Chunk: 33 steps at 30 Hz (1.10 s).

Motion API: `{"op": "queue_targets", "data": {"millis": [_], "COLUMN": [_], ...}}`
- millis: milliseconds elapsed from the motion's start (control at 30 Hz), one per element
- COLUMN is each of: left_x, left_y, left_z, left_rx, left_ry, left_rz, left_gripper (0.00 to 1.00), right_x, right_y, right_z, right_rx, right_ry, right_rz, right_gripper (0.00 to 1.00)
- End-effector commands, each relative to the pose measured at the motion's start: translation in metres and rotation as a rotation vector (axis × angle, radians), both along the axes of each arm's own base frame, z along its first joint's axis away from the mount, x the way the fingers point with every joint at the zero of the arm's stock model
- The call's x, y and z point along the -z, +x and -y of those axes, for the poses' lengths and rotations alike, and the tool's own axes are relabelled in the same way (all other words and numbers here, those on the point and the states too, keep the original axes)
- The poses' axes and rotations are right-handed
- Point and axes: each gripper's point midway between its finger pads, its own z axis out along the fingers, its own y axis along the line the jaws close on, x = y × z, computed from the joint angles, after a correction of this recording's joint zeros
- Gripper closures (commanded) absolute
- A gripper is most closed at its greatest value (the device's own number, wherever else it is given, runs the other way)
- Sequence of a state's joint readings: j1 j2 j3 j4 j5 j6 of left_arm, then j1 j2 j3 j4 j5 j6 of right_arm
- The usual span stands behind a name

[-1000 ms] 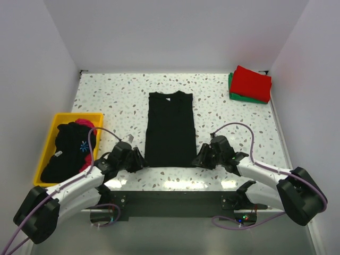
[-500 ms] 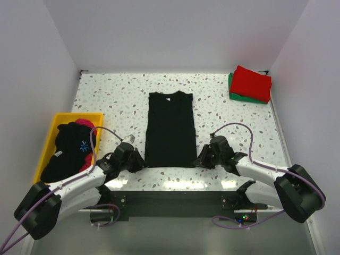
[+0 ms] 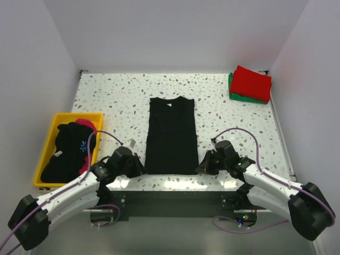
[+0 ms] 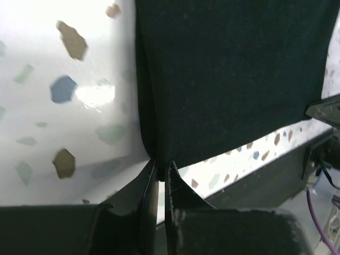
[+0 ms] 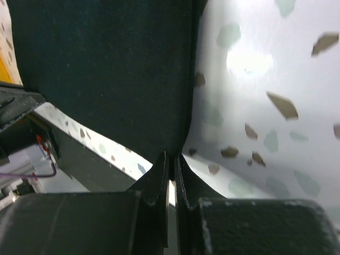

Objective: Fold and stack the t-shirts
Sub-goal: Fold the tshirt

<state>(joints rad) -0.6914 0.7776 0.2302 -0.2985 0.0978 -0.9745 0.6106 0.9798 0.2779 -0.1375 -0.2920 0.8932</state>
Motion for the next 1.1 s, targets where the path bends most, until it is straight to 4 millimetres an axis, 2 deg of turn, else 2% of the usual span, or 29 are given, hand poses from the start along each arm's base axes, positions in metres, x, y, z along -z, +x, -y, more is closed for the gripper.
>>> {"op": "queue_targets", "data": {"millis": [0, 67, 167, 200, 267, 467, 733, 767, 833, 867, 933, 967, 1033, 1067], "left_x": [-0.003, -0.006, -0.021, -0.032, -0.039, -0.071, -0.102, -0.104, -0.115, -0.125, -0.134, -0.142, -0.149, -0.154], "left_y": [-0.023, -0.032, -0.032, -0.029, -0.027, -0.013, 0.006, 0.008, 0.021, 0.026, 0.041, 0.047, 0.064, 0.069], "left_z": [0.000, 0.001, 0.002, 0.005, 0.005, 0.014, 0.027, 0.027, 0.029, 0.035, 0.033, 0.039, 0.037, 0.041], "left_rx": [0.049, 0.067, 0.060, 0.053, 0.043, 0.042, 0.058, 0.069, 0.064, 0.091, 0.069, 0.098, 0.077, 0.094], "left_ry": [-0.013, -0.017, -0.046, -0.071, -0.077, -0.096, -0.089, -0.080, -0.080, -0.098, -0.116, -0.142, -0.156, -0.171], "left_rz": [-0.040, -0.055, -0.034, -0.013, -0.006, 0.043, 0.090, 0.095, 0.105, 0.115, 0.127, 0.134, 0.140, 0.151], "left_gripper": [1.00, 1.00, 1.00, 1.00, 1.00, 1.00, 1.00, 1.00, 1.00, 1.00, 1.00, 1.00, 1.00, 1.00], "right_x": [0.004, 0.002, -0.010, -0.019, -0.029, -0.049, -0.090, -0.101, -0.107, -0.118, -0.124, -0.134, -0.135, -0.148], "right_y": [-0.036, -0.045, -0.050, -0.046, -0.042, -0.032, 0.000, 0.008, 0.017, 0.028, 0.039, 0.053, 0.066, 0.081], "right_z": [0.014, 0.019, 0.024, 0.022, 0.022, 0.015, 0.006, 0.004, 0.003, 0.003, -0.001, 0.002, -0.001, 0.000], "right_rx": [-0.084, -0.095, -0.104, -0.108, -0.104, -0.110, -0.092, -0.082, -0.081, -0.070, -0.069, -0.042, -0.041, -0.020], "right_ry": [-0.033, -0.040, -0.042, -0.035, -0.040, -0.034, -0.049, -0.042, -0.044, -0.036, -0.010, 0.005, 0.025, 0.042], "right_rz": [-0.070, -0.090, -0.072, -0.049, -0.028, -0.011, 0.087, 0.110, 0.118, 0.143, 0.138, 0.163, 0.146, 0.181], "right_gripper": [1.00, 1.00, 1.00, 1.00, 1.00, 1.00, 1.00, 1.00, 1.00, 1.00, 1.00, 1.00, 1.00, 1.00]}}
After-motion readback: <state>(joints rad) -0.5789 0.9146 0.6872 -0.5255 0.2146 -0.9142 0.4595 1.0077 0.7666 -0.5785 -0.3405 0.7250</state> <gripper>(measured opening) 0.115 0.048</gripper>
